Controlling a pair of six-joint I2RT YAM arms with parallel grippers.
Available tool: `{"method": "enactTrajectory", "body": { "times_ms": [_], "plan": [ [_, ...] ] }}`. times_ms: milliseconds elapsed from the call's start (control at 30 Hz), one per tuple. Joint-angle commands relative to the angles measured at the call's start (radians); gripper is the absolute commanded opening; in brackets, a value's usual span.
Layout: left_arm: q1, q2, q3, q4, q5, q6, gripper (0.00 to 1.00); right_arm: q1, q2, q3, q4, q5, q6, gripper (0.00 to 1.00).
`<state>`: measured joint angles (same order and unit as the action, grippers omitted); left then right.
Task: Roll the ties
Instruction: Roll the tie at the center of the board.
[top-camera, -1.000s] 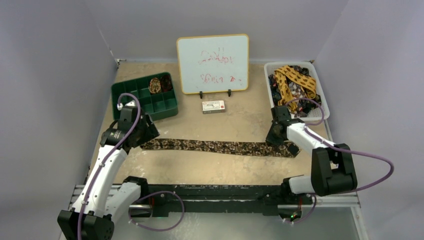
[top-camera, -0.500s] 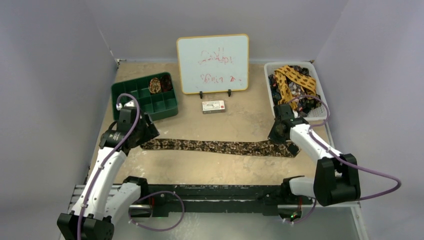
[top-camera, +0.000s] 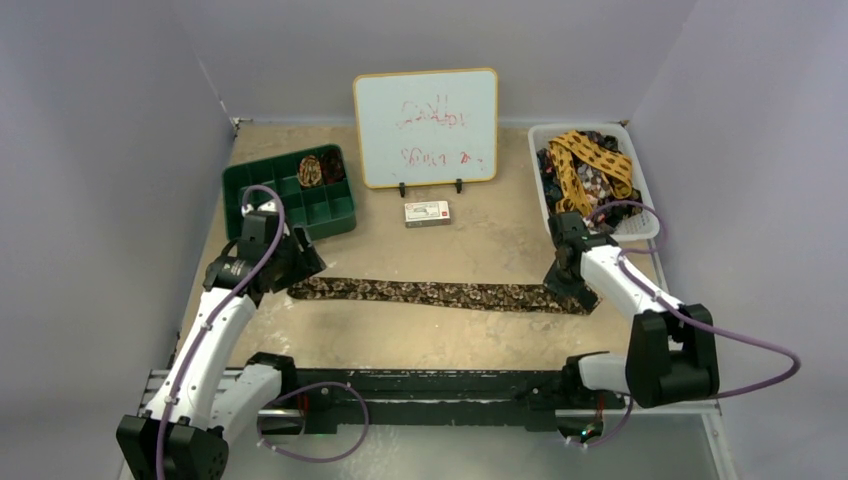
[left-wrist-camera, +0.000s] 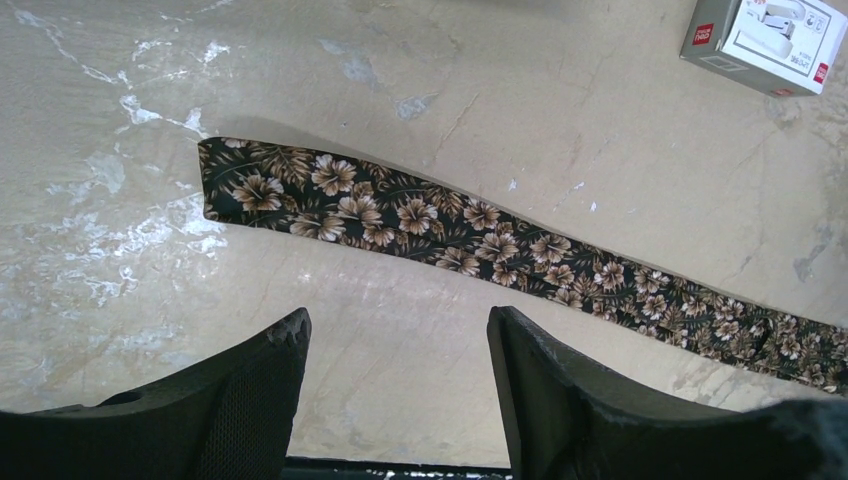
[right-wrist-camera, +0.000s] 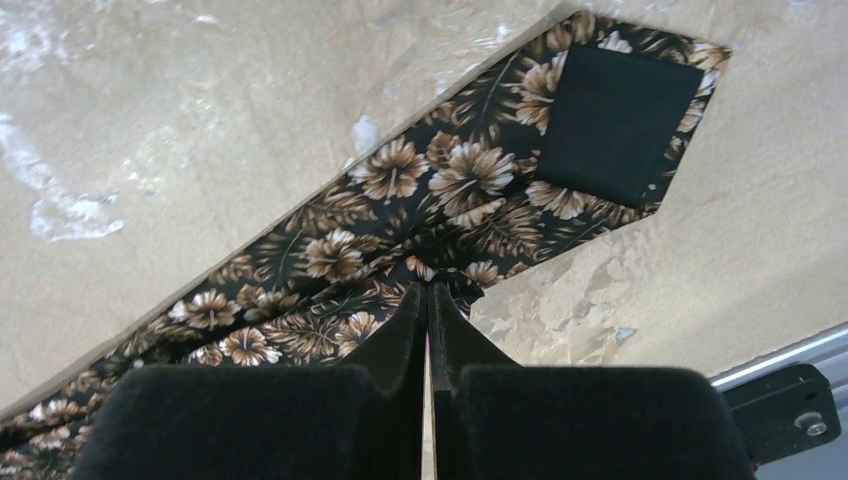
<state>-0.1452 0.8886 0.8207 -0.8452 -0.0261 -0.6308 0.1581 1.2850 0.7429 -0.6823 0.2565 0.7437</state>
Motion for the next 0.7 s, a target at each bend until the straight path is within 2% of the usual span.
{"method": "enactTrajectory", "body": {
  "times_ms": [0,133,267,333,433,500,567,667],
  "plan": [
    [0.006,-0.008,0.002,0.036,0.022,0.026,0.64,-0.011,0.040,0.043,-0.018,0.071,0.045,0.00],
    [0.006,-0.008,0.000,0.040,0.022,0.025,0.64,-0.012,0.103,0.057,0.046,0.033,-0.015,0.05],
    [0.006,-0.005,-0.005,0.044,0.022,0.022,0.64,-0.011,0.118,0.070,0.084,-0.002,-0.063,0.15],
    [0.006,-0.004,-0.005,0.042,0.017,0.024,0.64,-0.012,0.123,0.081,0.055,0.007,-0.060,0.36],
    [0.006,0.007,0.013,0.014,-0.027,0.020,0.64,-0.012,0.088,0.098,-0.004,0.036,-0.047,0.45],
    [0.006,0.009,0.014,0.014,-0.030,0.020,0.64,-0.012,0.009,0.108,-0.018,0.048,-0.059,0.49],
    [0.006,0.009,0.009,0.018,-0.023,0.020,0.64,-0.012,-0.062,0.112,0.022,-0.012,-0.129,0.51],
    [0.006,0.010,0.006,0.026,-0.017,0.021,0.64,-0.012,-0.129,0.073,0.135,-0.281,-0.225,0.53]
  ]
}}
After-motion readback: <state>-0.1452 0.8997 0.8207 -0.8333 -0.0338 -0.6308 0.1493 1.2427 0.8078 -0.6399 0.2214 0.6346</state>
